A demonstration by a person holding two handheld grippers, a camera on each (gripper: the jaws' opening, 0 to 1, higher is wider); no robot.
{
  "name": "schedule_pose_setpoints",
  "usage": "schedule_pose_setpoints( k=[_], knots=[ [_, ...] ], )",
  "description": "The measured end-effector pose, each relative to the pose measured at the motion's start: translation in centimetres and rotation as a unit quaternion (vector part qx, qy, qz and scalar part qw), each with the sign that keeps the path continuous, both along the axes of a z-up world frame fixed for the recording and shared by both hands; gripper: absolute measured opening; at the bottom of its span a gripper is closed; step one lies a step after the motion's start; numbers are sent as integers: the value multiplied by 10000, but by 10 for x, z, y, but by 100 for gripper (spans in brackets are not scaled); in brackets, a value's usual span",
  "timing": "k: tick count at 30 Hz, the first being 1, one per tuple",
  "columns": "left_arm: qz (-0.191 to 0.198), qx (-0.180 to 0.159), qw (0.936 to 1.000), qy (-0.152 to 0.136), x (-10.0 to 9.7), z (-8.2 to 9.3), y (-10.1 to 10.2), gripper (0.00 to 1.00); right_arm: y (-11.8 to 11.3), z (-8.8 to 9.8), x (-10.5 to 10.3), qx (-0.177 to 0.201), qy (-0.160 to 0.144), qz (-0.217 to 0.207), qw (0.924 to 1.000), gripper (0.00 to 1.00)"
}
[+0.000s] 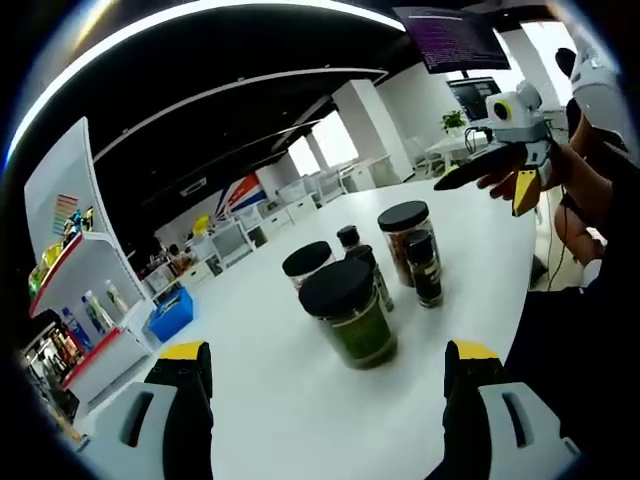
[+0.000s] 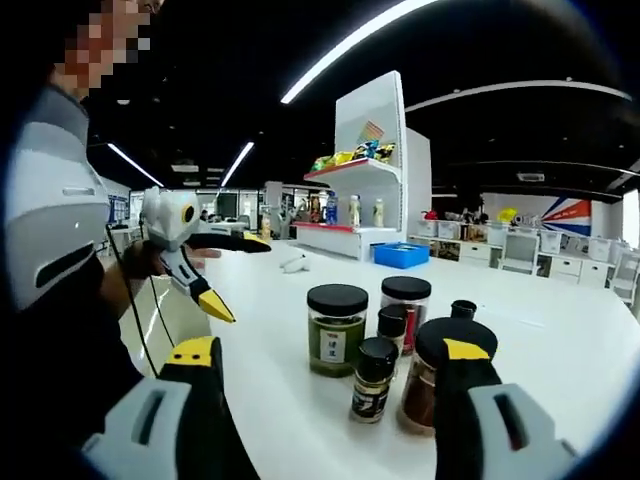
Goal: Pick up the mixed condiments and ingredients on the table and sort them into separate groups
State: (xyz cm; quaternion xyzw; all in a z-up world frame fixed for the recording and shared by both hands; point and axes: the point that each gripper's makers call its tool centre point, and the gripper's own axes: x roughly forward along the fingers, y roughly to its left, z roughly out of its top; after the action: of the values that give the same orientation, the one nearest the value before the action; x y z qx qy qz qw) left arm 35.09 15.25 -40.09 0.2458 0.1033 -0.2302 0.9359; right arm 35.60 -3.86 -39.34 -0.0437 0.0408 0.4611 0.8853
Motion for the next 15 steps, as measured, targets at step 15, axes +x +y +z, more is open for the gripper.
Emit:
schedule_pose_setpoints(
  k=[15],
  knots=[
    [-17, 206, 9998, 34, -6, -5, -2, 95, 22, -31, 16, -91, 254, 172, 9995, 71]
  ],
)
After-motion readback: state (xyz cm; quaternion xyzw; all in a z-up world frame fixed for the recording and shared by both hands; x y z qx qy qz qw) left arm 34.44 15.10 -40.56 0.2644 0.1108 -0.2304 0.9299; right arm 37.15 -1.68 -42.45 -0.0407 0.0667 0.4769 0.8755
